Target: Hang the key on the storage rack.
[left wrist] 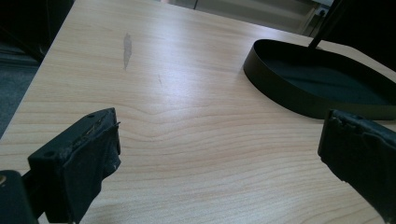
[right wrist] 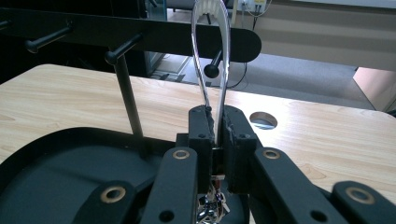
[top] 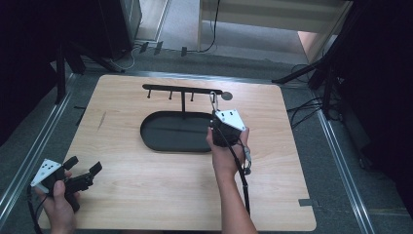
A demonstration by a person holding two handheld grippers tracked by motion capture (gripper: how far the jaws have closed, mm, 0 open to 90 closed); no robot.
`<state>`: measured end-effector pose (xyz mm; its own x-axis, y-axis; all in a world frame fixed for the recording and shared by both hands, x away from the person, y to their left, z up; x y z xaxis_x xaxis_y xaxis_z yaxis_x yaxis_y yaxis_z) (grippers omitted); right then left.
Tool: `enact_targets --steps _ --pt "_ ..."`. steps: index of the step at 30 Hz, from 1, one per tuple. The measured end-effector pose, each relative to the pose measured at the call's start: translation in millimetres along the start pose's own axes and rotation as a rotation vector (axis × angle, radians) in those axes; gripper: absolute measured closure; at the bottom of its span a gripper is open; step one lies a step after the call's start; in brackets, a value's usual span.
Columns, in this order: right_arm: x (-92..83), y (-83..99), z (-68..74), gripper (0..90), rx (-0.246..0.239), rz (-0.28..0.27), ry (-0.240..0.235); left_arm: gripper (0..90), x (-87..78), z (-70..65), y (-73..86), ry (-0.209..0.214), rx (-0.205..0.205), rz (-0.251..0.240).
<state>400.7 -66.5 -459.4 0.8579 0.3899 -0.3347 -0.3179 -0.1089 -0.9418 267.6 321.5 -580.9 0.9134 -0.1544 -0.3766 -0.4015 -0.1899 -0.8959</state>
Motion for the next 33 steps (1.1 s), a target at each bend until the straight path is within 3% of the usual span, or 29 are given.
enact_targets --steps 33 --pt "33.0 19.7 -9.7 83.9 0.034 0.066 0.030 0.0 0.0 0.8 -0.4 0.000 -0.004 -0.003"
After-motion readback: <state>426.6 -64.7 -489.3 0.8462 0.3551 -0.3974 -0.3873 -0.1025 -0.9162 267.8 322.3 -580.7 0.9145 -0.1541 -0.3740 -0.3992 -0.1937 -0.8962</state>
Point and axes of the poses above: each handheld gripper's, and its own axes: x roughly forward along the jaws, y roughly out of its underside, z roughly to its left, the point moved 8 cm from there along x, roughly forward along the jaws, and after that the axes turned 9 degrees about -y, right-handed, at the moved point
